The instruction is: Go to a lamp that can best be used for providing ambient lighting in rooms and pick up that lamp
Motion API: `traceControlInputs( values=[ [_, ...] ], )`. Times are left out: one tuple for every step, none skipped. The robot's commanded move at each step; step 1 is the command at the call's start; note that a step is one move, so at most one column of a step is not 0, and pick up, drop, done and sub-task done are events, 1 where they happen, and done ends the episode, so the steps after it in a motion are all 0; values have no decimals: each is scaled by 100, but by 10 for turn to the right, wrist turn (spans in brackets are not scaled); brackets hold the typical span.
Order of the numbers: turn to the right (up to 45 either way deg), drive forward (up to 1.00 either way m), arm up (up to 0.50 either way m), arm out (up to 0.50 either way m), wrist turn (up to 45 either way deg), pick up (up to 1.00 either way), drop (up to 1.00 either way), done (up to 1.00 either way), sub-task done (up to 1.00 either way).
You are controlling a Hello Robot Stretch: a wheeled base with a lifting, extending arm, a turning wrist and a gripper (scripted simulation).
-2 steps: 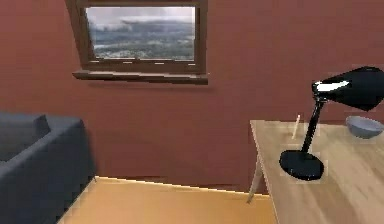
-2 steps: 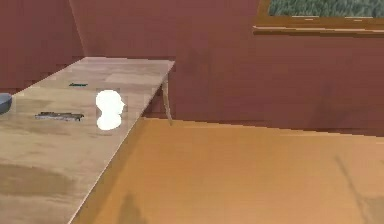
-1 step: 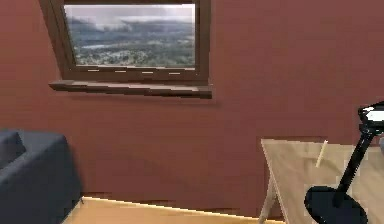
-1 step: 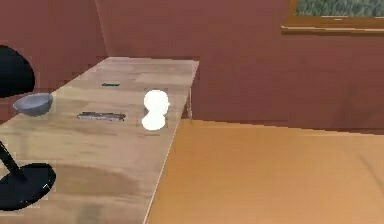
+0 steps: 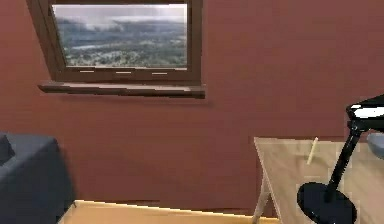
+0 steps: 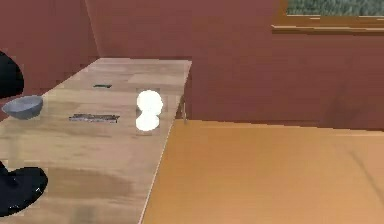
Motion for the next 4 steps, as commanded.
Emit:
traceControlInputs(
  values=[
    [-450,0,0,0,0,0,0,0,0],
    [-450,0,0,0,0,0,0,0,0],
    [-360,0,0,0,0,0,0,0,0],
    [0,35,0,0,0,0,0,0,0]
  ],
)
